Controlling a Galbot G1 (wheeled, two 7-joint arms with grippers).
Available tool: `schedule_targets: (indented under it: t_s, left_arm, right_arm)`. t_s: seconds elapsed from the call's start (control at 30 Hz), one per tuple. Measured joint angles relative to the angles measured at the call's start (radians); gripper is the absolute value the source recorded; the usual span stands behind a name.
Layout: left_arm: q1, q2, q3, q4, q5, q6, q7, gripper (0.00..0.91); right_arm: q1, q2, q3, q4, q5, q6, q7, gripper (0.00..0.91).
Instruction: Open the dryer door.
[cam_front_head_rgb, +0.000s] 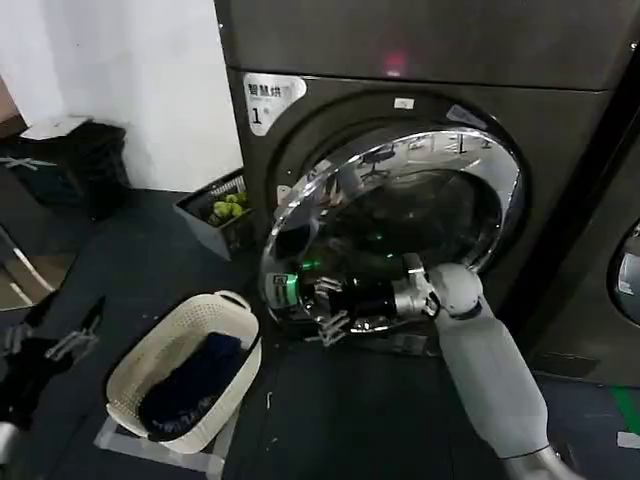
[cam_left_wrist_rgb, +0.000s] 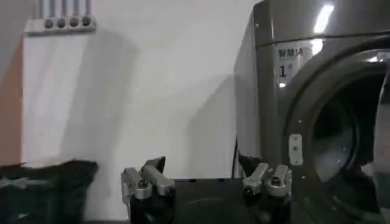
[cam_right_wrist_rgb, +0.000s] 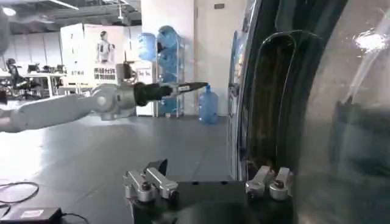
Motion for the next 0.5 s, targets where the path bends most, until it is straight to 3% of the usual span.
schedule_targets:
  t_s: [0.33,0.5]
  left_arm:
    - [-0.099,0.151,0.148,0.099,-0.053,-0.06,0.018,0.907]
    - [-0.126,0.208,0.21,0.107,-0.055,-0.072,0.024,0.907]
  right_arm:
    - [-0.004,-0.085,-0.064,0.035,0.162,0.007,0.002,0.907]
    - [0.02,-0.154,-0.137,0.039,0.241,0.045,0.003,0.907]
